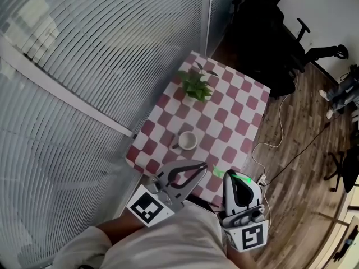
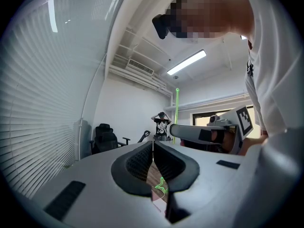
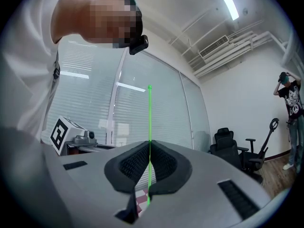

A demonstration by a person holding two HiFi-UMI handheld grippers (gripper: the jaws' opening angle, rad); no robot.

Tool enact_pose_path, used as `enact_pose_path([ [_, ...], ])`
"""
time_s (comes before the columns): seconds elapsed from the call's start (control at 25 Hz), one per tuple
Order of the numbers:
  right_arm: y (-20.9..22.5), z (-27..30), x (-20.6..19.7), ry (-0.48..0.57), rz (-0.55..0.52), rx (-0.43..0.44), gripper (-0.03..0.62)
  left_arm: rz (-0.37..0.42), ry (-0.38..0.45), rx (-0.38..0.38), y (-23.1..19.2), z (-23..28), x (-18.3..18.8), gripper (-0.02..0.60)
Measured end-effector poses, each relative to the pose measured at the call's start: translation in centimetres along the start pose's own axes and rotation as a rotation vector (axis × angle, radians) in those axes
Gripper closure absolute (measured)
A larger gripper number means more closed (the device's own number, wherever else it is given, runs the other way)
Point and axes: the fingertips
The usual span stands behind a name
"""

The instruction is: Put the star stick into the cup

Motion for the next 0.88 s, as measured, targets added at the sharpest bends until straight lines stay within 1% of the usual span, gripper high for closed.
enact_pose_path([
  [0.4,-0.3,3.2,-1.4,-0.014,0.007,-0.041,0.562,-0.029,-0.020,-0.032,-3.5,-0.3,0.1,0.544],
  [0.88,-1.0,6.8,-3.4,-0.025,0.000,-0.092,0.562,-0.035,-0.041,-0.089,-7.8,-0.8,-0.2,0.545],
])
Point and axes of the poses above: the fingertips, and each gripper's own axes: z forward along the fingers, y to its right, x out of its top, and after that the axes turned 12 degrees about y, right-handed
